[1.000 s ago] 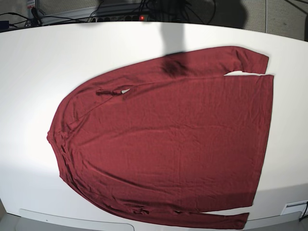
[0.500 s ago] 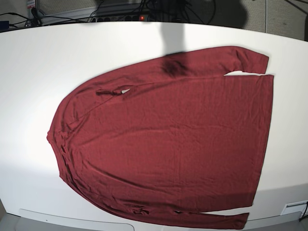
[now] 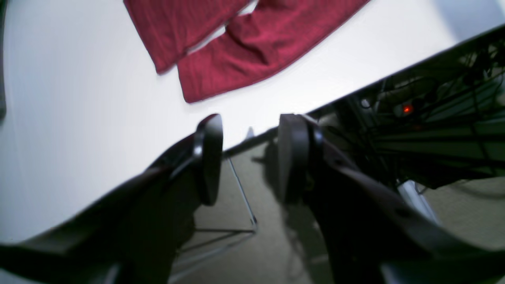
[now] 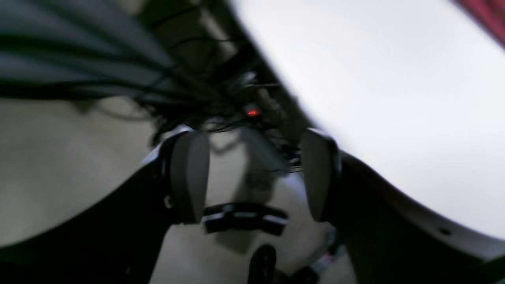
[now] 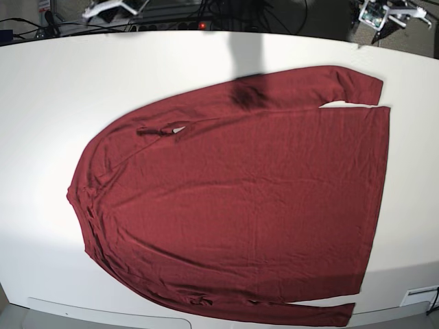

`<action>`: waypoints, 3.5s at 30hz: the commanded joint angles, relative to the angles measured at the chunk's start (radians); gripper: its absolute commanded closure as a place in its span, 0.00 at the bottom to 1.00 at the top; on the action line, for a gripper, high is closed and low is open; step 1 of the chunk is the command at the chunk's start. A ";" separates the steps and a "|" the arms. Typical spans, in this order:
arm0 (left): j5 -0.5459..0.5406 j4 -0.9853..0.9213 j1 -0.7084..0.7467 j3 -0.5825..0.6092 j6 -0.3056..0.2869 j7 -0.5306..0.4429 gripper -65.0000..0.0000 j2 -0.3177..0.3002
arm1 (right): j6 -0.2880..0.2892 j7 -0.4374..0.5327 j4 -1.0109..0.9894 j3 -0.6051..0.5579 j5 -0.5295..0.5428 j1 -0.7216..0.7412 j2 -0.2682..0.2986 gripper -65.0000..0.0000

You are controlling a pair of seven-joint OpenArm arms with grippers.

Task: Fold the T-shirt properly
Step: 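Move both grippers down toward the shirt's shoulder corners, then grasp the shirt's shoulder edges with both grippers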

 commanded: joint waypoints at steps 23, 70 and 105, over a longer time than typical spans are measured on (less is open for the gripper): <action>0.253 -0.002 -0.080 -0.003 -0.113 -0.167 0.64 -0.487 | 0.028 0.205 0.019 0.035 -0.449 0.249 0.116 0.45; 0.425 -0.652 -0.566 0.376 -0.311 -0.211 1.00 -0.487 | 0.034 0.130 0.019 0.035 -0.339 0.298 0.127 0.45; 0.267 -0.647 -0.549 0.376 -0.311 -0.207 1.00 -0.487 | 0.034 0.190 -0.504 -0.429 -0.505 0.776 0.130 0.40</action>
